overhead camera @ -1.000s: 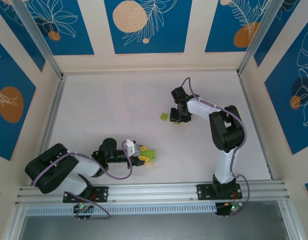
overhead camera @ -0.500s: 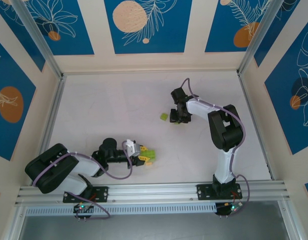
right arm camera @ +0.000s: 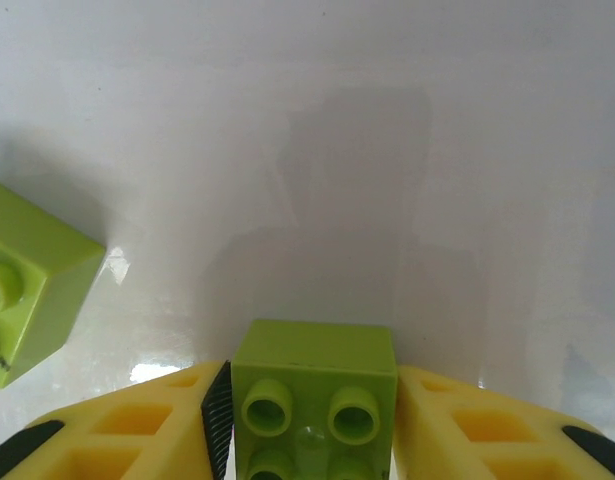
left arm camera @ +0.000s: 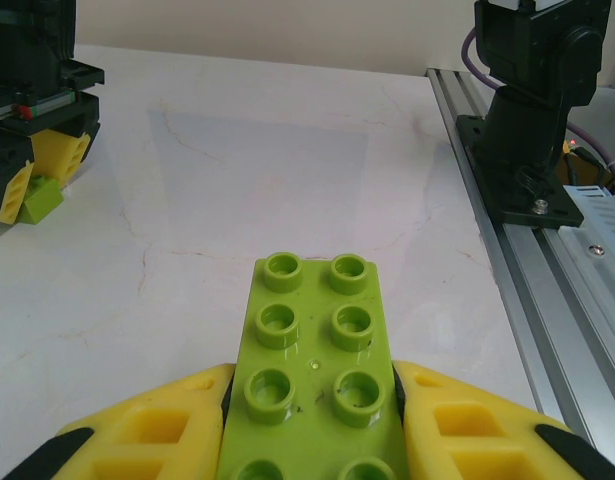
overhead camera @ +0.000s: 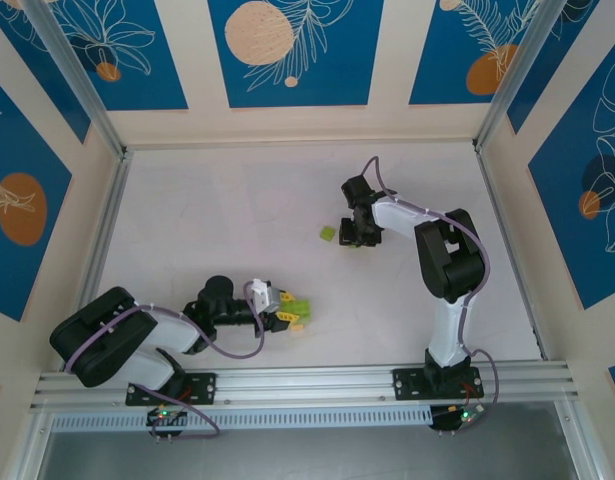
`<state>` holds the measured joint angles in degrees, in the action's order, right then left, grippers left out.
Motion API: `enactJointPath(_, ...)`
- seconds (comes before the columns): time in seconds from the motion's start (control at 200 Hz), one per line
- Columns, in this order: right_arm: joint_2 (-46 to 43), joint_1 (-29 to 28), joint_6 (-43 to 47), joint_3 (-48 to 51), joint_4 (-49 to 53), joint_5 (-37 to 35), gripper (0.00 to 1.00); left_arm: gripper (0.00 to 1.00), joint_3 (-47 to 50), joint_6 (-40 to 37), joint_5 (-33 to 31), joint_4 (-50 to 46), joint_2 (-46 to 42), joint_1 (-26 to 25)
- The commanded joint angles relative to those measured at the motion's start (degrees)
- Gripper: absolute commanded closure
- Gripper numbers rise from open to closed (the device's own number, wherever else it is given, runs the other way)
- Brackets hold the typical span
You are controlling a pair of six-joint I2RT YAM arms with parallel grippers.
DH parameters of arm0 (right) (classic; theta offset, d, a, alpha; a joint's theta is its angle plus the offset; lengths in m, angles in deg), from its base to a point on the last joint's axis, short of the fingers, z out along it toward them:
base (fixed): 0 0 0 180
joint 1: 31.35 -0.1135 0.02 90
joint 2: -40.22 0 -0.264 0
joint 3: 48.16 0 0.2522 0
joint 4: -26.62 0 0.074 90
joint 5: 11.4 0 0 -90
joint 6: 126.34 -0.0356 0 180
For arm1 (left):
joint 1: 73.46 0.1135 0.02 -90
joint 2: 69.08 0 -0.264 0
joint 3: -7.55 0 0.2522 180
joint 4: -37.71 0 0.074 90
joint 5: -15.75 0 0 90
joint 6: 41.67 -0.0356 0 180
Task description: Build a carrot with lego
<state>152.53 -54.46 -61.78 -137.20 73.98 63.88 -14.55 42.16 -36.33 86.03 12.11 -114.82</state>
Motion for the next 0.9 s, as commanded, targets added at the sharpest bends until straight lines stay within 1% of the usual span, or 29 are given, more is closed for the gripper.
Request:
enactJointPath(0.0,-0.2,0.4,0.8,0.1,0.1,2.2,0.54,0.78,-0.9,-0.9,0.3,-1.8,1.0,0.3)
enactJointPath(0.895,-2.3,1.0,0.9,0.7,0.2,2.4,0.53,0.78,-1.3,-1.0,0.1,-2.4,1.3,0.2)
